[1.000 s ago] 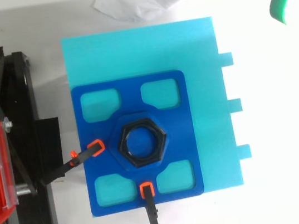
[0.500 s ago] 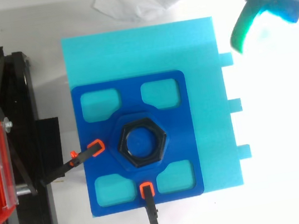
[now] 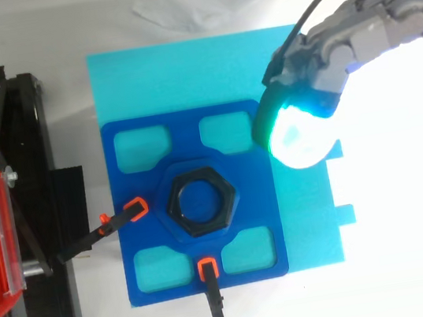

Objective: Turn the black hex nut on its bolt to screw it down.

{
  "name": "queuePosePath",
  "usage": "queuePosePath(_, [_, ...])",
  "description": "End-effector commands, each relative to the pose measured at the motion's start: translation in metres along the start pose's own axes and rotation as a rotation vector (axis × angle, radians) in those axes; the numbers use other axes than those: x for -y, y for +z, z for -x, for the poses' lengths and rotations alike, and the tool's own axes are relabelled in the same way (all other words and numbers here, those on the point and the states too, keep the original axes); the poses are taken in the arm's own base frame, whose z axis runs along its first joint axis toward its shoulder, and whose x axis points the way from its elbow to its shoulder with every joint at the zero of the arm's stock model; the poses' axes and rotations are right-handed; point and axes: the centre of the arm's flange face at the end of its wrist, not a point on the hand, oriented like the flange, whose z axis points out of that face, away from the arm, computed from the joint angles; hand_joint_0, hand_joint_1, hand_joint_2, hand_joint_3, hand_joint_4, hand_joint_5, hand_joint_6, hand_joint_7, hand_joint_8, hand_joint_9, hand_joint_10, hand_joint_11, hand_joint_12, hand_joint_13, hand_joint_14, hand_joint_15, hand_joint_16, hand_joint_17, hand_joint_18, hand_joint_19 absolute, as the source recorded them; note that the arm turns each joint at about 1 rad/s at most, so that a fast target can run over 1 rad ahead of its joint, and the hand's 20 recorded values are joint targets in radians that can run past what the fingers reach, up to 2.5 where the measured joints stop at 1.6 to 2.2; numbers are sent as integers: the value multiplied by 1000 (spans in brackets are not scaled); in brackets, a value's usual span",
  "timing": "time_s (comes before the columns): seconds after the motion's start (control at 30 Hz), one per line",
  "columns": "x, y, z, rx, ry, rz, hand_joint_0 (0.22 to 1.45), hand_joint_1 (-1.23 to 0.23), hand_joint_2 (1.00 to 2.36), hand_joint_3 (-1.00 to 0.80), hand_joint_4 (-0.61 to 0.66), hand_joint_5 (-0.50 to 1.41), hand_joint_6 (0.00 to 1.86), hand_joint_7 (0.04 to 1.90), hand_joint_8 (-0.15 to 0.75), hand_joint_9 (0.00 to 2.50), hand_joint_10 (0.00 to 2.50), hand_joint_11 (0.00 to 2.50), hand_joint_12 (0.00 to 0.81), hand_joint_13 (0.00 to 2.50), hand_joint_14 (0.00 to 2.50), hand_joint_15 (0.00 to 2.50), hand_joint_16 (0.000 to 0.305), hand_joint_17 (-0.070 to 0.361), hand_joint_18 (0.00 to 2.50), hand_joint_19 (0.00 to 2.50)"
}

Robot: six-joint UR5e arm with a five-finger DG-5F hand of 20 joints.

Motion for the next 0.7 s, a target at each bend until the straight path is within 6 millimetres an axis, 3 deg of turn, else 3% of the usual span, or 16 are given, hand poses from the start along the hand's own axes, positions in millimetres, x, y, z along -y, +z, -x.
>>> queuePosePath(0.0, [3, 7, -10, 5, -51, -1, 453, -689, 1000, -500, 217, -208, 502, 979, 267, 446, 12, 371, 356, 472, 4, 88, 60, 135, 560, 392])
queuePosePath(0.17, [12, 25, -29, 6, -99, 9, 435, -559, 1000, -500, 241, -196, 503, 972, 283, 439, 10, 331, 369, 444, 3, 74, 62, 140, 538, 381])
queuePosePath(0.2, [10, 46, -30, 14, -134, 20, 433, -545, 1000, -500, 241, -196, 503, 973, 286, 437, 10, 329, 371, 440, 5, 72, 63, 141, 537, 381])
queuePosePath(0.37, [13, 80, -36, -5, -207, 8, 436, -485, 1000, -500, 242, -193, 503, 975, 290, 436, 10, 308, 373, 434, 3, 65, 63, 141, 528, 376])
queuePosePath(0.67, [11, 100, -38, 35, -307, 49, 440, -448, 1000, -500, 250, -188, 503, 981, 290, 433, 10, 299, 375, 431, 1, 66, 63, 141, 523, 379])
